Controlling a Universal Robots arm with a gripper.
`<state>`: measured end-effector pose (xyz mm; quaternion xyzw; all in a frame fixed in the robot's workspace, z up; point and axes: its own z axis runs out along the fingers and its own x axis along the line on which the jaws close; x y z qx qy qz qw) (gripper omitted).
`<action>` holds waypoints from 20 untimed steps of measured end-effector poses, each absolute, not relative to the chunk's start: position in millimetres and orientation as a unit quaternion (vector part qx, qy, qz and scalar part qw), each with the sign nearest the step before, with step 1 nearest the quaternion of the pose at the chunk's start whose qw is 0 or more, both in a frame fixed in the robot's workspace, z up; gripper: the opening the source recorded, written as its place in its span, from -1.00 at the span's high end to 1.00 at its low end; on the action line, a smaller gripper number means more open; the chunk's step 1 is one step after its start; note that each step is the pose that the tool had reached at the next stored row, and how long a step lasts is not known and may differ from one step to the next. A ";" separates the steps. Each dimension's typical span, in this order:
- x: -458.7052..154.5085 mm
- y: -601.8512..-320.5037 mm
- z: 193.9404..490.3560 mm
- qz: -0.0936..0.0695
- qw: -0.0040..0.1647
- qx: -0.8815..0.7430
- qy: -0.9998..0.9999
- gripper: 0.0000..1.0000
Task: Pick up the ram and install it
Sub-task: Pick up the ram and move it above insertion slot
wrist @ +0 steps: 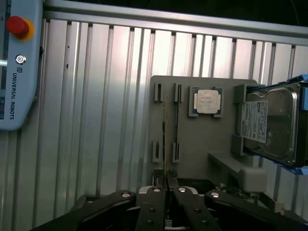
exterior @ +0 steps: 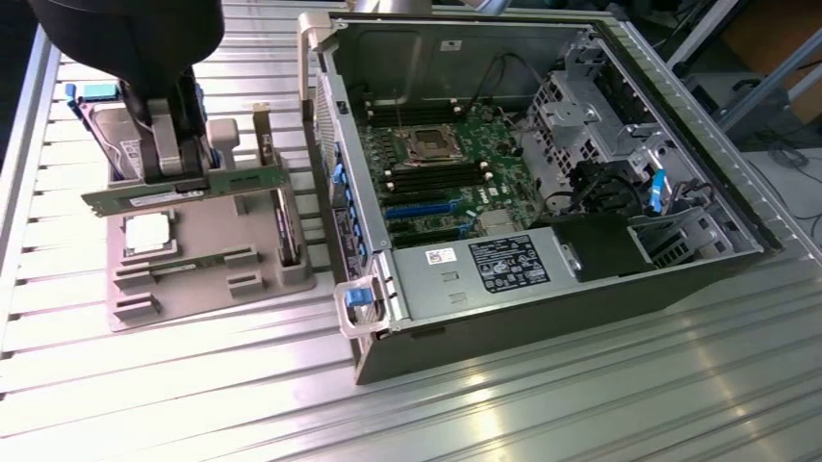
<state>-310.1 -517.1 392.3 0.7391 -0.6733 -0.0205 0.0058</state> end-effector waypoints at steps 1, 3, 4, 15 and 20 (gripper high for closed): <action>-308.4 -517.1 392.3 -0.020 0.006 0.739 -0.673 0.76; -304.5 -517.1 392.3 -0.020 0.006 0.739 -0.673 0.76; -302.6 -517.1 392.3 -0.020 0.006 0.739 -0.673 0.76; -254.7 -517.1 392.3 -0.020 0.006 0.739 -0.673 0.76; -227.2 -517.1 392.3 -0.020 0.006 0.739 -0.673 0.76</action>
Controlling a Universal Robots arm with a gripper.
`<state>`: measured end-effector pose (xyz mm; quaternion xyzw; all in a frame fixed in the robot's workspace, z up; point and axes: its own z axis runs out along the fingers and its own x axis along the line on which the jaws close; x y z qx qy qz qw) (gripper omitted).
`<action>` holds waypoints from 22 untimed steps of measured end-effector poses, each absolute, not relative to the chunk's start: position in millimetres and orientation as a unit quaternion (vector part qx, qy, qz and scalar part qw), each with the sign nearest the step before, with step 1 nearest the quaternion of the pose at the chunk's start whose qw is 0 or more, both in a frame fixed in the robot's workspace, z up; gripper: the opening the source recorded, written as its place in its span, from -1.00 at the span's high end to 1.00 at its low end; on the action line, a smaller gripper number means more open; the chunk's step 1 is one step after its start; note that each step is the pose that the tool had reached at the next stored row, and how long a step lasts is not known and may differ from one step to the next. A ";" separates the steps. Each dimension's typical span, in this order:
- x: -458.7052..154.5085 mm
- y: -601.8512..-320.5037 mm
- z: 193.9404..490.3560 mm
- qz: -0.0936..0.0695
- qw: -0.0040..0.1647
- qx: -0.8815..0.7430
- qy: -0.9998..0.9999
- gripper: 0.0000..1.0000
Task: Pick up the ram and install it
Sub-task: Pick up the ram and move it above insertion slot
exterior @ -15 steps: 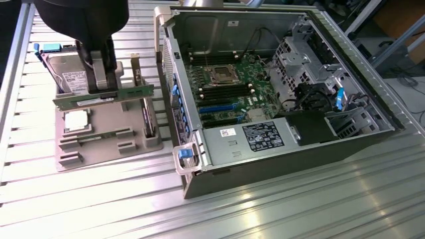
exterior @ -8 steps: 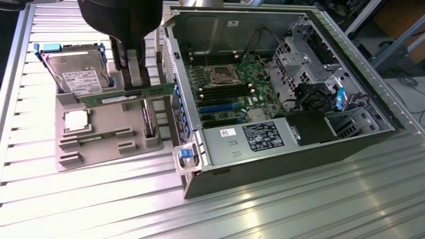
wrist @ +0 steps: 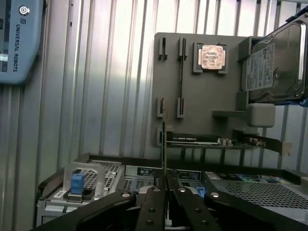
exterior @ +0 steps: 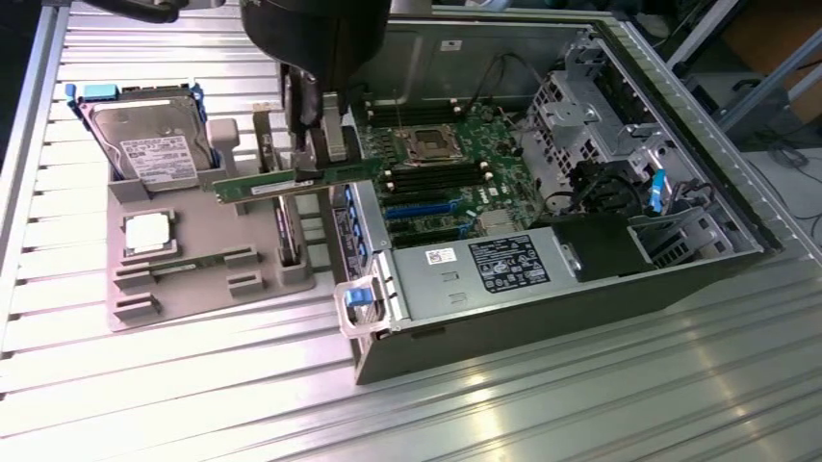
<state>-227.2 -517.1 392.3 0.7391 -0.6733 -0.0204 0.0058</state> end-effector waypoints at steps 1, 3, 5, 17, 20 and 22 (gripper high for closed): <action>-224.4 -517.1 392.4 -0.020 0.006 0.739 -0.673 0.76; -217.8 -517.1 392.3 -0.020 0.006 0.739 -0.673 0.76; -213.3 -517.1 392.3 -0.020 0.006 0.739 -0.673 0.76; -172.7 -517.1 392.3 -0.020 0.006 0.739 -0.673 0.76; -159.3 -517.1 392.3 -0.020 0.006 0.739 -0.673 0.76; -151.0 -517.1 392.3 -0.020 0.006 0.739 -0.673 0.76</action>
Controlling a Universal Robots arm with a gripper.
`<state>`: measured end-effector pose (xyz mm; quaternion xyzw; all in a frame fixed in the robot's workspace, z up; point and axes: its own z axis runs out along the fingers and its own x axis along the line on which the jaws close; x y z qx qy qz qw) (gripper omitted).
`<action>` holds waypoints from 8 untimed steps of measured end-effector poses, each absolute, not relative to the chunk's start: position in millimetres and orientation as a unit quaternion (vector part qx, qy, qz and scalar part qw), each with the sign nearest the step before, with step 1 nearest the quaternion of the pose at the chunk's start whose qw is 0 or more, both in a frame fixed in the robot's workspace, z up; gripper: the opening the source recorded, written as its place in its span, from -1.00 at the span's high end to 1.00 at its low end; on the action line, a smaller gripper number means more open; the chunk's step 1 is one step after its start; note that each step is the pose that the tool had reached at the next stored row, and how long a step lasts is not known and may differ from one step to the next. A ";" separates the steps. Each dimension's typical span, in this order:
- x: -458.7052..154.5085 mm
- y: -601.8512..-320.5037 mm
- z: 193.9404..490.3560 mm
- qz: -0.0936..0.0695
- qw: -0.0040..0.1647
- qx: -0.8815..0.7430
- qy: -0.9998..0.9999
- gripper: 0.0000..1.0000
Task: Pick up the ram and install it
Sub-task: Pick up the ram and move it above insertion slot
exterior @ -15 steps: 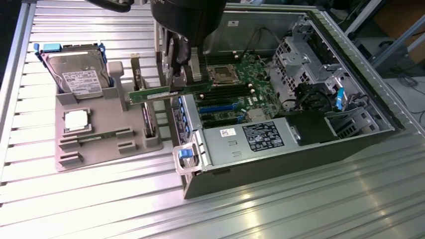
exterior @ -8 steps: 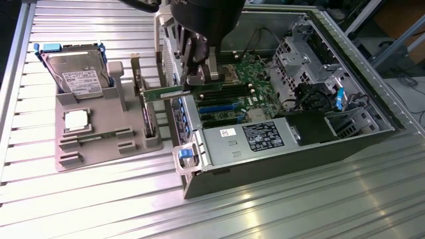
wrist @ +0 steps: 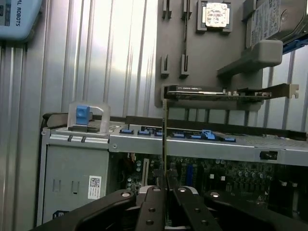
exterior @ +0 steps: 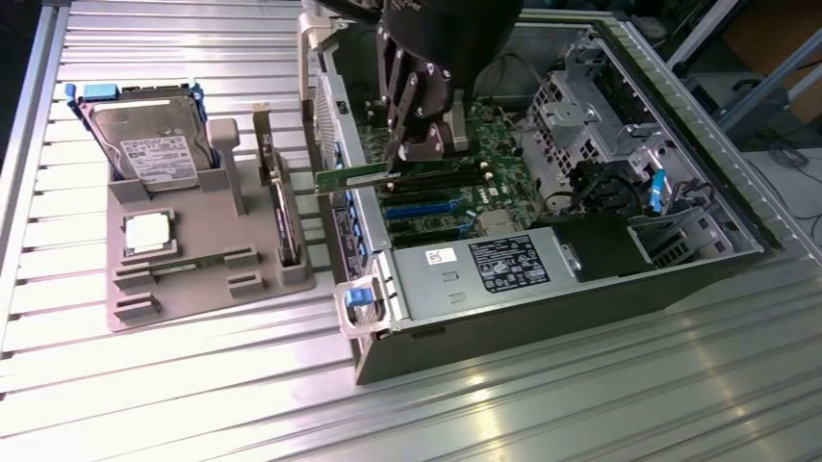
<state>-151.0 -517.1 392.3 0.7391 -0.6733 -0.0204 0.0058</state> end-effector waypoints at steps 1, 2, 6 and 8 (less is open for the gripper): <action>-148.6 -517.1 392.3 -0.020 0.006 0.739 -0.673 0.76; -146.2 -517.1 392.3 -0.020 0.006 0.739 -0.673 0.76; -129.4 -517.1 392.3 -0.020 0.006 0.739 -0.673 0.76; -113.7 -517.1 392.3 -0.020 0.006 0.739 -0.673 0.76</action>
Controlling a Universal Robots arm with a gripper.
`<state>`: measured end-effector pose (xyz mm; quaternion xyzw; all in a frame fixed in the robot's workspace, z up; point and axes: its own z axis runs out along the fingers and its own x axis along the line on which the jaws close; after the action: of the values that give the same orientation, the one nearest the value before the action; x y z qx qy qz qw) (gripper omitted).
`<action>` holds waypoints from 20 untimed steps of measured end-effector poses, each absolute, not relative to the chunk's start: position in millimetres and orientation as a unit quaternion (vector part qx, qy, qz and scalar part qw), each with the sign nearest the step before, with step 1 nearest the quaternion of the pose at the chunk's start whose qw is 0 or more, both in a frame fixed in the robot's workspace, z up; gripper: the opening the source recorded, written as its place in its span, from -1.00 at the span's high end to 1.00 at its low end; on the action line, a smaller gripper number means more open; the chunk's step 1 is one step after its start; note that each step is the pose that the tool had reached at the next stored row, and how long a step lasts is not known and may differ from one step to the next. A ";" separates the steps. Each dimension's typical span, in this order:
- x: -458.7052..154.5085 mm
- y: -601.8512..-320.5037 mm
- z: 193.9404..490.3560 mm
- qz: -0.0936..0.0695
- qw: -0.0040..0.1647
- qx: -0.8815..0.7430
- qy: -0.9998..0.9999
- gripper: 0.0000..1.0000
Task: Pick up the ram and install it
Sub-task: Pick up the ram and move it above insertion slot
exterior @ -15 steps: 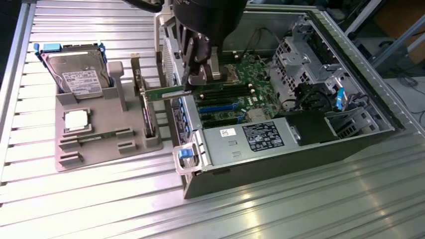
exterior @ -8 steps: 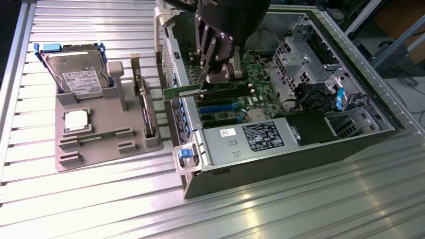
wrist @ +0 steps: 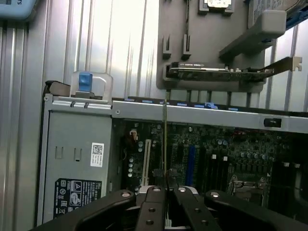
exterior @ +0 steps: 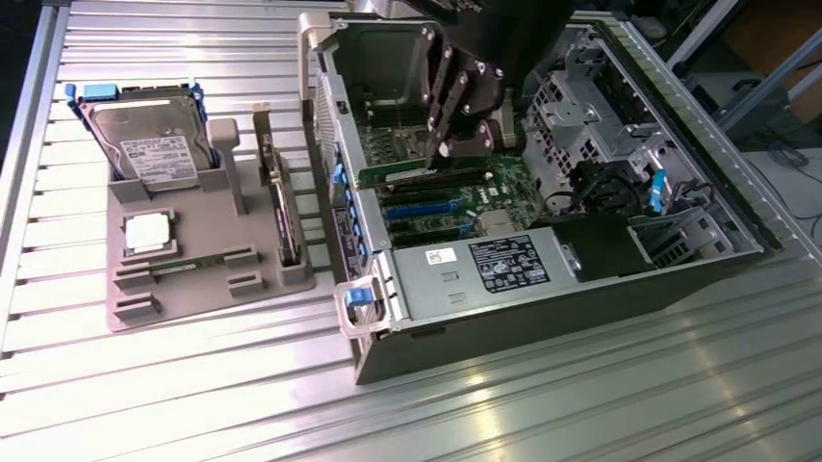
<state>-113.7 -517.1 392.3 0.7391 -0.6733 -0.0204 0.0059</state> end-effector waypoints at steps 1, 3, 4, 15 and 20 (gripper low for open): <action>-104.7 -517.1 392.3 -0.020 0.006 0.739 -0.673 0.76; -94.1 -517.1 392.3 -0.020 0.006 0.739 -0.673 0.76; -88.9 -517.1 392.3 -0.020 0.006 0.739 -0.673 0.76; -18.9 -516.2 392.3 -0.020 0.006 0.739 -0.673 0.76; 1.3 -512.3 392.3 -0.020 0.007 0.739 -0.673 0.76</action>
<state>1.3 -512.3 392.3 0.7391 -0.6733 -0.0196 0.0069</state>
